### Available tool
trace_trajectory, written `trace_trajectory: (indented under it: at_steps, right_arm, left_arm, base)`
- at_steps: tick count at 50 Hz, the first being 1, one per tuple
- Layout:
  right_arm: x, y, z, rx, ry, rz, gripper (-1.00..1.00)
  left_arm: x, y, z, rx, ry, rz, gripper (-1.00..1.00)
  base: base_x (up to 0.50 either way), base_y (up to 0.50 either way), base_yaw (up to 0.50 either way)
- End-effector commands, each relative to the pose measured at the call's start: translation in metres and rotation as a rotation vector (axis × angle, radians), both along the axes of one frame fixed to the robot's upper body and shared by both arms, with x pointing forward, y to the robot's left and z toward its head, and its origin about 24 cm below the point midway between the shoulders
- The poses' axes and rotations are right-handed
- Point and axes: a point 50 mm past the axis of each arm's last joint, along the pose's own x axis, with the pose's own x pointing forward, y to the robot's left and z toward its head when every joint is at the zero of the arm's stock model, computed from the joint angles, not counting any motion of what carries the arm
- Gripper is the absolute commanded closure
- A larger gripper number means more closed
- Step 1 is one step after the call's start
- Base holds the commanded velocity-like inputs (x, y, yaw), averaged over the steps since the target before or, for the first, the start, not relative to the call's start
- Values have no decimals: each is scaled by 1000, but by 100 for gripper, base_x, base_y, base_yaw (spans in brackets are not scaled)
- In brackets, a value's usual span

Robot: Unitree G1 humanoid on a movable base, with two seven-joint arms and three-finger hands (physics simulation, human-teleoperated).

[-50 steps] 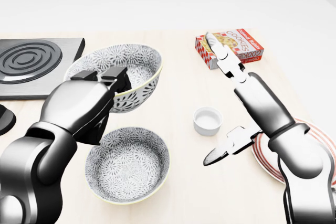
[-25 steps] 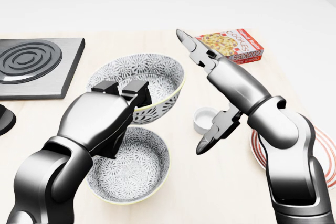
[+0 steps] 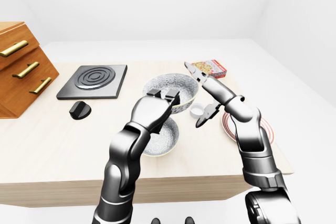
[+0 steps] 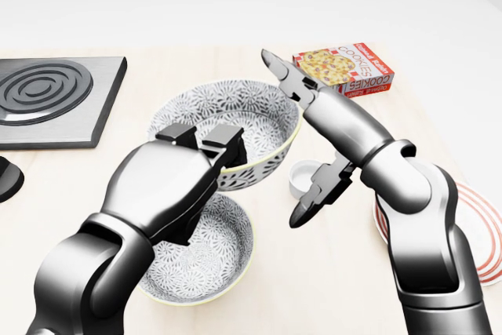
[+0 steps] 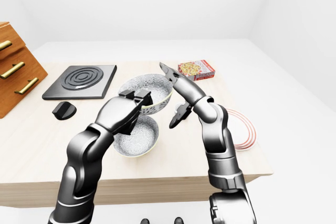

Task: Pick the akita bowl from table center and place it on the plate.

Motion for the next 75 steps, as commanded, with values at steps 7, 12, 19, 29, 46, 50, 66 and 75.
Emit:
trace_trajectory:
  at_steps: [7, 12, 19, 29, 46, 50, 66, 75]
  right_arm:
    - [2, -4, -5, -2, 13, -27, -13]
    - [3, -4, -7, -3, 16, -33, 87]
    - [1, -6, -6, -6, 11, -35, 100]
    - [0, -8, -6, -6, 12, -38, 100]
    - [5, -7, -5, -1, 10, -44, 100]
    - [5, -8, -4, -3, 10, -44, 100]
    - [2, -12, -7, -2, 17, -53, 100]
    - [1, -22, -11, -11, 30, -79, 100]
  left_arm:
    - [-9, -2, 7, 1, -49, -18, 100]
    - [-10, -2, 7, 6, -51, -21, 100]
    - [-11, -2, 8, 2, -59, -22, 100]
    - [-12, -2, 9, -1, -64, -22, 100]
    - [-12, -1, 7, 11, -56, -10, -100]
    - [-13, -1, 9, 0, -62, -8, -100]
    - [-45, -8, 70, -346, -257, -96, -100]
    - [-48, -5, 122, -396, -478, -213, -100]
  base:
    - [0, 0, 0]
    - [0, 0, 0]
    - [0, 0, 0]
    - [0, 0, 0]
    - [0, 0, 0]
    - [0, 0, 0]
    - [0, 0, 0]
    - [0, 0, 0]
